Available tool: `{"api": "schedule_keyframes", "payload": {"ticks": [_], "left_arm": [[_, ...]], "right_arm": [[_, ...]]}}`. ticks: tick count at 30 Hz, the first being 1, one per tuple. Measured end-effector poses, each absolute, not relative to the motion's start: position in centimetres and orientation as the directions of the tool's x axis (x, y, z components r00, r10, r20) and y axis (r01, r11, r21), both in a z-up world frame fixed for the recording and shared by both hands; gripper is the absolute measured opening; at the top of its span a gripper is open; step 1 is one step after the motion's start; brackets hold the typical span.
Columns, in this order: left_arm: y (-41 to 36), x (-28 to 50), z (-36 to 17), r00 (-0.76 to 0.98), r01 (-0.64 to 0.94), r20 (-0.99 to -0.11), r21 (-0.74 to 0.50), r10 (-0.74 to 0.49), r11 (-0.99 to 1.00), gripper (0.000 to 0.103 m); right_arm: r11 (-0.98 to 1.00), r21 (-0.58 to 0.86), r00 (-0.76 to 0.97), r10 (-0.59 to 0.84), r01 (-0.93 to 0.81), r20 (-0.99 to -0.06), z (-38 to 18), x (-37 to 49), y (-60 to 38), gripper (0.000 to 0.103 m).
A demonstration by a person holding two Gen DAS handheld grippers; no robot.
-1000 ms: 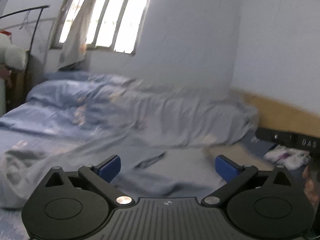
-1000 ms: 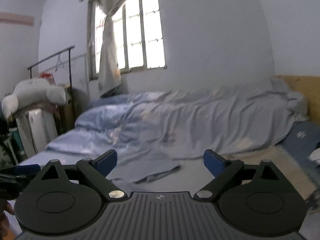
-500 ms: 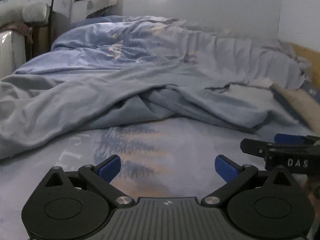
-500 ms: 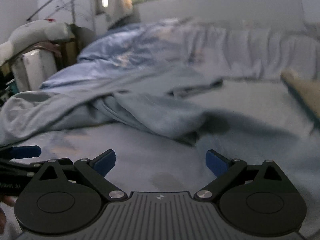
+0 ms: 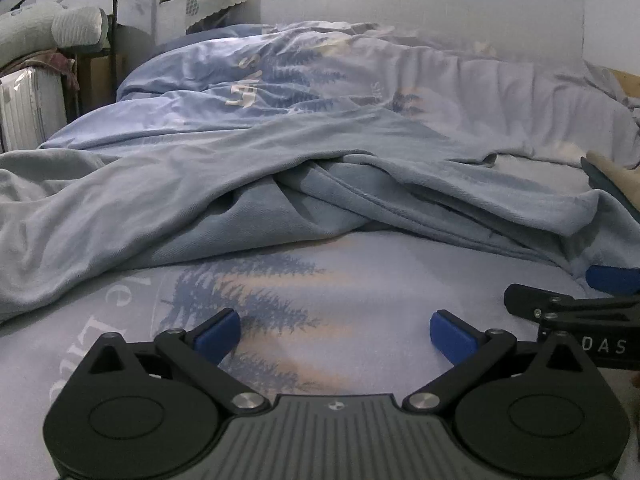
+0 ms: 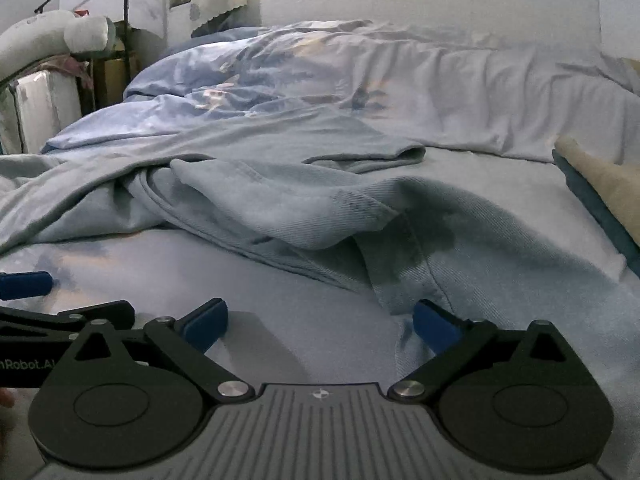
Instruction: Fold clothes
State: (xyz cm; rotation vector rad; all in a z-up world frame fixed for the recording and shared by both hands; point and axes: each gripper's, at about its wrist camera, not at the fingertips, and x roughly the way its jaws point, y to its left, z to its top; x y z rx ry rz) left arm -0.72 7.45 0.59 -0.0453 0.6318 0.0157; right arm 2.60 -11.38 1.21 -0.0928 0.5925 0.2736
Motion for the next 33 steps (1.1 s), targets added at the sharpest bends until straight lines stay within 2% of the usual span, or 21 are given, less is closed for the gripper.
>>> {"api": "schedule_keyframes", "payload": {"ticks": [7, 33], "left_arm": [[7.7, -0.3, 0.6, 0.808, -0.027, -0.589, -0.043, -0.004, 0.999, 0.103], [7.1, -0.3, 0.5, 0.812, -0.04, -0.583, -0.042, 0.008, 0.998, 0.103]], "right_arm": [[0.966, -0.03, 0.801, 0.196, -0.258, -0.565, 0.9, 2.9, -10.5, 0.102], [0.963, -0.028, 0.797, 0.206, -0.269, -0.568, 0.7, 3.1, -11.7, 0.103]]}}
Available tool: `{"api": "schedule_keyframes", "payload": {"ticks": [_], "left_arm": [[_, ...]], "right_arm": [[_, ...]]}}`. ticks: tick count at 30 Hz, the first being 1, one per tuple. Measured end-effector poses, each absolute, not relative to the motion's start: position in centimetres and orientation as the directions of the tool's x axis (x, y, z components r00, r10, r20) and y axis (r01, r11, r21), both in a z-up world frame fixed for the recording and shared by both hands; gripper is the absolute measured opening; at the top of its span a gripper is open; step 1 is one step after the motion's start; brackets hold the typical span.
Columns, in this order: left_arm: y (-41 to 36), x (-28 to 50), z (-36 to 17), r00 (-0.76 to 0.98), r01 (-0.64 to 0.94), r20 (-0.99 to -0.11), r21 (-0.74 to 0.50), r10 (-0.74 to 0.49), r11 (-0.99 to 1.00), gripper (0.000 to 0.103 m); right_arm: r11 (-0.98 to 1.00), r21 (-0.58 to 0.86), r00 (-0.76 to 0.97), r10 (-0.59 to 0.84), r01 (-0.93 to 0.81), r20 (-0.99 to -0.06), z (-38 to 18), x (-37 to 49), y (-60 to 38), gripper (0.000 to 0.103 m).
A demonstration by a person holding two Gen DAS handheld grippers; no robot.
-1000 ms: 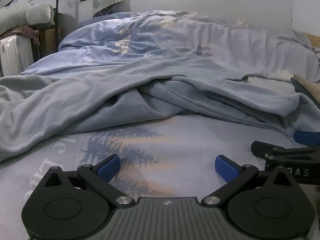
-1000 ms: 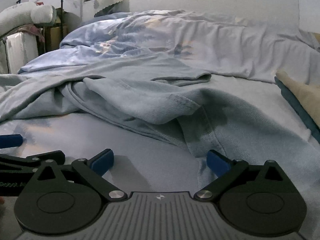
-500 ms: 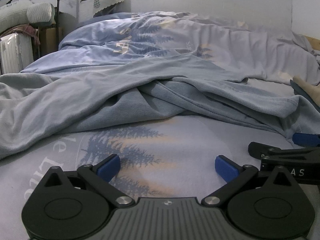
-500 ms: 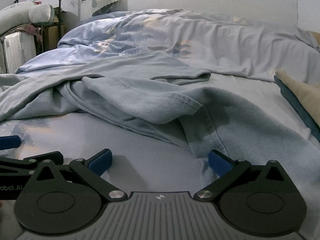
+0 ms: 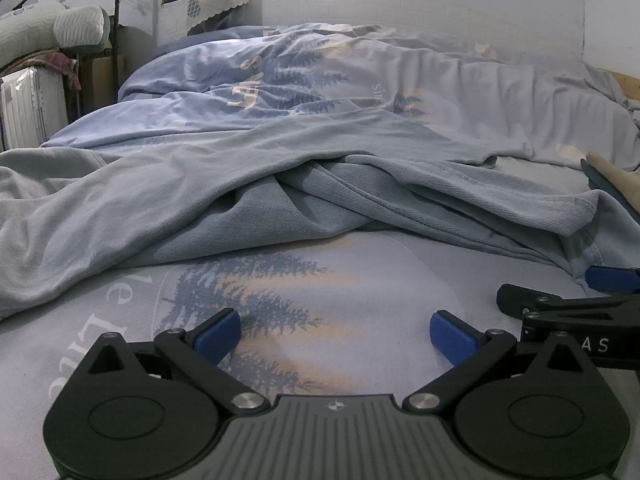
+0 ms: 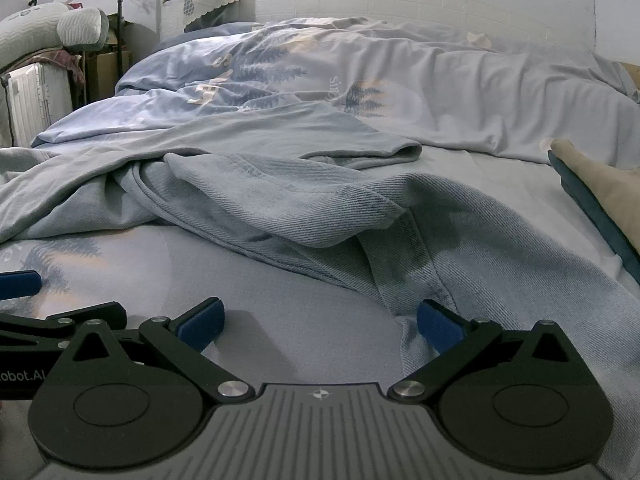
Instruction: Fold clothes
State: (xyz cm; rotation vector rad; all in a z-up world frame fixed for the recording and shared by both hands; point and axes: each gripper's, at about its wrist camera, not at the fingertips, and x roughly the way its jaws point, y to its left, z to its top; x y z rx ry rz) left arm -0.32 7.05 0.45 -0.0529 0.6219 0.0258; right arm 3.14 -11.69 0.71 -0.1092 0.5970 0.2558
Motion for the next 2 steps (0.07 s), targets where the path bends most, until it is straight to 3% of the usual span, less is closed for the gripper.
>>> {"api": "schedule_keyframes", "payload": {"ticks": [2], "left_arm": [[7.08, -0.34, 0.45, 0.813, -0.04, -0.583, -0.043, 0.008, 0.998, 0.103]], "right_arm": [[0.963, -0.029, 0.797, 0.203, -0.267, -0.569, 0.83, 3.01, -11.26, 0.103]]}}
